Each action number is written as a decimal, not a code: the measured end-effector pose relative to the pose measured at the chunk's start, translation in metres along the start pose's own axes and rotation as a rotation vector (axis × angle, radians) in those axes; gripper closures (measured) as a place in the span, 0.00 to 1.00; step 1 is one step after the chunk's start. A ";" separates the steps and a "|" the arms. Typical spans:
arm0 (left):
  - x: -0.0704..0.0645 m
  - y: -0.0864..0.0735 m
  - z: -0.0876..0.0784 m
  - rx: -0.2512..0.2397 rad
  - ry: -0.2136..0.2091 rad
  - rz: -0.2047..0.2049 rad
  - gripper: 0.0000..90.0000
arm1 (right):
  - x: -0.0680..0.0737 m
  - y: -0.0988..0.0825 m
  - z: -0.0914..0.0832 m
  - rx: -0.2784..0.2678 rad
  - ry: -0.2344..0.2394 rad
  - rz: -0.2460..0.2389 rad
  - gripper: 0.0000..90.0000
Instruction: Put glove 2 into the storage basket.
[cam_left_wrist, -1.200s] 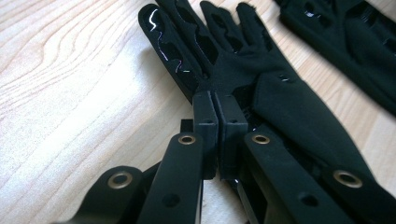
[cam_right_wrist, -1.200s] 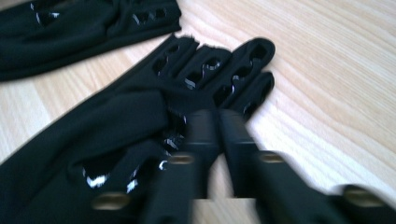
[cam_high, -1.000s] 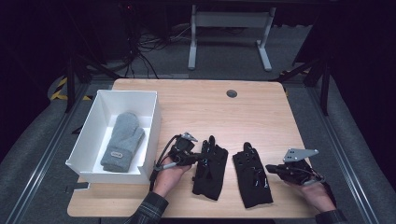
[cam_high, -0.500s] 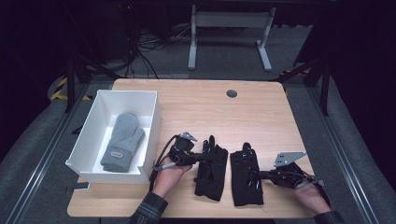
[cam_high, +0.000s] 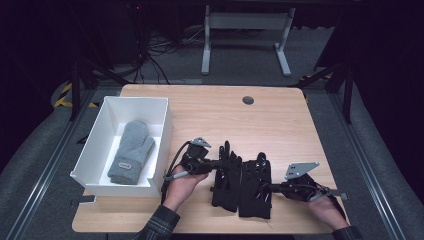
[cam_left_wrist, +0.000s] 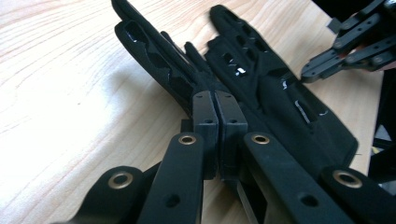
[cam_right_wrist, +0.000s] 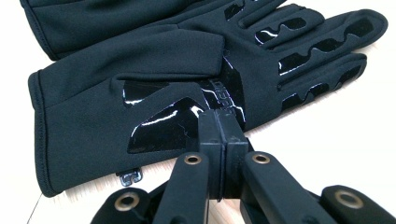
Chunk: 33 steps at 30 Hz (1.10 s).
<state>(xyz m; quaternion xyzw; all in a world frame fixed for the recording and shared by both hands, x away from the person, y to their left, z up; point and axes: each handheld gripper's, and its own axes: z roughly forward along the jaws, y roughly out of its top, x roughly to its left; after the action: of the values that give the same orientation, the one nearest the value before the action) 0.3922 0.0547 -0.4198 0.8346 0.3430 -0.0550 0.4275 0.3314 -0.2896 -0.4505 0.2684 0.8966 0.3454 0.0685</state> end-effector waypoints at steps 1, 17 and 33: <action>0.000 0.000 -0.001 0.005 -0.013 -0.001 0.99 | 0.001 0.001 0.001 0.003 0.003 -0.001 1.00; -0.011 0.010 -0.003 -0.013 -0.113 0.019 0.99 | 0.007 0.013 0.014 -0.002 0.028 -0.024 1.00; -0.024 0.014 0.015 0.009 -0.180 0.046 0.99 | 0.025 0.034 0.035 -0.012 0.079 -0.065 1.00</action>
<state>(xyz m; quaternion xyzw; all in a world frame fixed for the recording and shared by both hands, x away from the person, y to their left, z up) 0.3859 0.0254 -0.4102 0.8358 0.2836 -0.1215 0.4540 0.3353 -0.2349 -0.4533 0.2249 0.9049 0.3585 0.0457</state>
